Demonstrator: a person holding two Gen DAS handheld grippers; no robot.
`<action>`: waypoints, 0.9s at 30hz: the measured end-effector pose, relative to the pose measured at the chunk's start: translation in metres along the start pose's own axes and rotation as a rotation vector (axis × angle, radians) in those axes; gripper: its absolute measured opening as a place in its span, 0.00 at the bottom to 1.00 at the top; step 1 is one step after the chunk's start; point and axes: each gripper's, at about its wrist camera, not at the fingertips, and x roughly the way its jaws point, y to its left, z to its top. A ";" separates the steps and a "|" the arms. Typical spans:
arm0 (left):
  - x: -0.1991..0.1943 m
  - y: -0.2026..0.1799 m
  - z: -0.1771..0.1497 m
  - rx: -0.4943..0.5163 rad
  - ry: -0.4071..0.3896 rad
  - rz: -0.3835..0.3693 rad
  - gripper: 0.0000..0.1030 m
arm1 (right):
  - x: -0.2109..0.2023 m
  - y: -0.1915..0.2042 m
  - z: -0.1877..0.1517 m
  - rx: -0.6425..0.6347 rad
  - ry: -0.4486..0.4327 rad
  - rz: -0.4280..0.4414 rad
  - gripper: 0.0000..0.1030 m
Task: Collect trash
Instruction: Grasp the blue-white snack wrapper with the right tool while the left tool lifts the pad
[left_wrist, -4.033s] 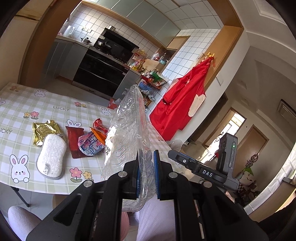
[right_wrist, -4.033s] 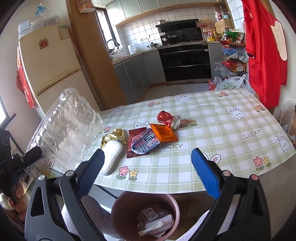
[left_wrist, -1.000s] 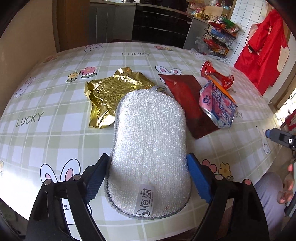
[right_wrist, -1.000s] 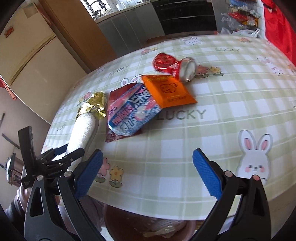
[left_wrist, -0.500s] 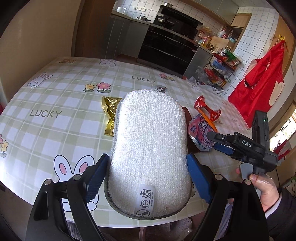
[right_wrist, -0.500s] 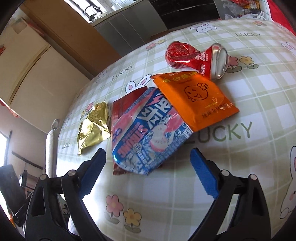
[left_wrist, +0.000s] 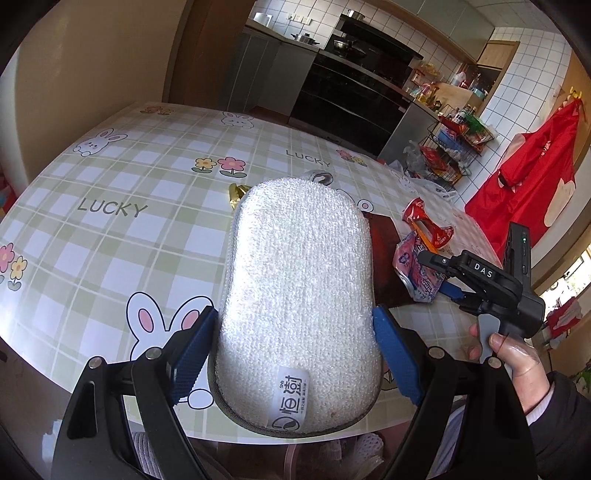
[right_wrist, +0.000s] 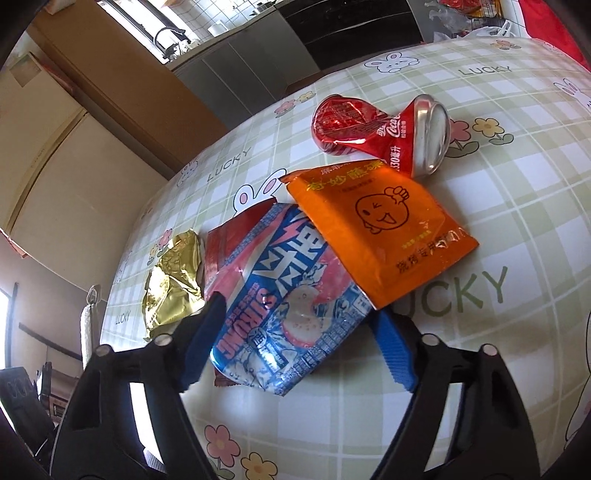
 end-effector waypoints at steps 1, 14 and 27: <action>0.000 0.000 -0.001 -0.001 0.000 -0.001 0.80 | 0.000 0.001 -0.001 0.001 0.011 -0.018 0.50; -0.004 0.007 -0.004 -0.021 -0.002 -0.019 0.80 | -0.023 0.015 -0.008 -0.016 -0.009 0.011 0.24; -0.011 0.008 -0.004 -0.036 -0.016 -0.022 0.80 | -0.044 0.046 -0.010 -0.147 -0.041 0.044 0.08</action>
